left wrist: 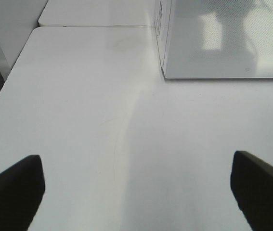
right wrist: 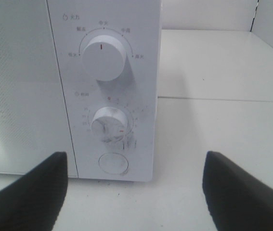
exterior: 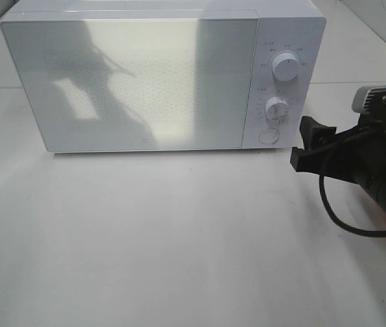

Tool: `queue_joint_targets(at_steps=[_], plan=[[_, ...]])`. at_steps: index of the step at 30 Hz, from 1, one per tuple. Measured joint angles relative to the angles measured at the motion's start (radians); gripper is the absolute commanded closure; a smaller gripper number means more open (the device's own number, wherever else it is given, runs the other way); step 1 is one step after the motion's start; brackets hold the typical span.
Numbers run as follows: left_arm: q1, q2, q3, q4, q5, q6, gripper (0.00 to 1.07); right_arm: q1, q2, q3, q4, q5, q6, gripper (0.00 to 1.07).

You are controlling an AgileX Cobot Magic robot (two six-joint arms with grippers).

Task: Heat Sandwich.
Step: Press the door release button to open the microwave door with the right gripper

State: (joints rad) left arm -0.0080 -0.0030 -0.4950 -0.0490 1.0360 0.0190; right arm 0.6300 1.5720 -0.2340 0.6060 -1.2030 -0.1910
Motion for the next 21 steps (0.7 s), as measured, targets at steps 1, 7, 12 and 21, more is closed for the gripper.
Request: queue_joint_targets(at_steps=[1,7,12,21], plan=[[0.000,0.000,0.000,0.000,0.000,0.000,0.05,0.010,0.011,0.000,0.009,0.000,0.006,0.32],[0.000,0.000,0.000,0.000,0.000,0.000,0.05,0.070,0.058,0.000,0.059,-0.003,0.035,0.32],[0.000,0.000,0.000,0.000,0.000,0.000,0.05,0.091,0.062,0.000,0.080,-0.005,0.035,0.32],[0.000,0.000,0.000,0.000,0.000,0.000,0.05,0.102,0.062,0.000,0.090,-0.005,0.035,0.32]])
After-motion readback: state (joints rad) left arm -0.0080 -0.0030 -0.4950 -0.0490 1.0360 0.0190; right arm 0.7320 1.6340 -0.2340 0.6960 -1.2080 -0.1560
